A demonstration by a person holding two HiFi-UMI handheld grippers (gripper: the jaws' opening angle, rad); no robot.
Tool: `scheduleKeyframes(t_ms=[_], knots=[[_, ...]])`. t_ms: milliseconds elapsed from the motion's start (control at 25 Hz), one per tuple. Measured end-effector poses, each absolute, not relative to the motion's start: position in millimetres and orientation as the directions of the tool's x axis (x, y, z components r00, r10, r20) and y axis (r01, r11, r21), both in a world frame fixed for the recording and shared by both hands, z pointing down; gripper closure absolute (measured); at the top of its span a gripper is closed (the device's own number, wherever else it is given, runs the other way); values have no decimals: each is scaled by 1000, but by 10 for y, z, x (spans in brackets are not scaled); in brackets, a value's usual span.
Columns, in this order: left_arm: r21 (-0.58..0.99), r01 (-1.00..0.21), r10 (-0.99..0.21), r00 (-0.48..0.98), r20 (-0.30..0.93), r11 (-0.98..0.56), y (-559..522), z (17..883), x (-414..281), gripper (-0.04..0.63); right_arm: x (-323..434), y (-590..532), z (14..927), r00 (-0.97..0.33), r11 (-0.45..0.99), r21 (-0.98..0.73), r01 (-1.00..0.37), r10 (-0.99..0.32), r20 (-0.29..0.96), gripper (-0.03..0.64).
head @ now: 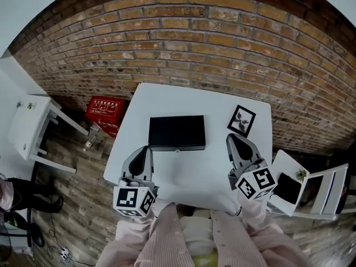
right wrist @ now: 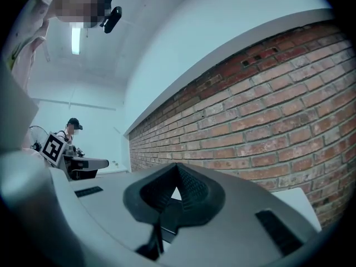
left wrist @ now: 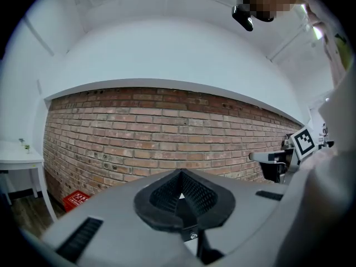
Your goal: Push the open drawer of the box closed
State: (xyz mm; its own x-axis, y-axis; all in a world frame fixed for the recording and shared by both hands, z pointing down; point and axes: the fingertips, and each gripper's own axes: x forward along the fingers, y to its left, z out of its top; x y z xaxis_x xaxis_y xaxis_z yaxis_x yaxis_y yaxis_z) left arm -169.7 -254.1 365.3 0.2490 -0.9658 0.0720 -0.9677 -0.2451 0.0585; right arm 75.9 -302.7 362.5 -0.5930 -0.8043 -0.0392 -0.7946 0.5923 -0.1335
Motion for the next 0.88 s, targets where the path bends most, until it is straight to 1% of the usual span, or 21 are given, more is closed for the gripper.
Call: scheduleKeyframes(t_ms=[880], knots=[[63,-971,-969,236,77,-232,-2585,3652,-1733,600,750,-3105,3643,-565,564,-147,-813,-824,-35,614]])
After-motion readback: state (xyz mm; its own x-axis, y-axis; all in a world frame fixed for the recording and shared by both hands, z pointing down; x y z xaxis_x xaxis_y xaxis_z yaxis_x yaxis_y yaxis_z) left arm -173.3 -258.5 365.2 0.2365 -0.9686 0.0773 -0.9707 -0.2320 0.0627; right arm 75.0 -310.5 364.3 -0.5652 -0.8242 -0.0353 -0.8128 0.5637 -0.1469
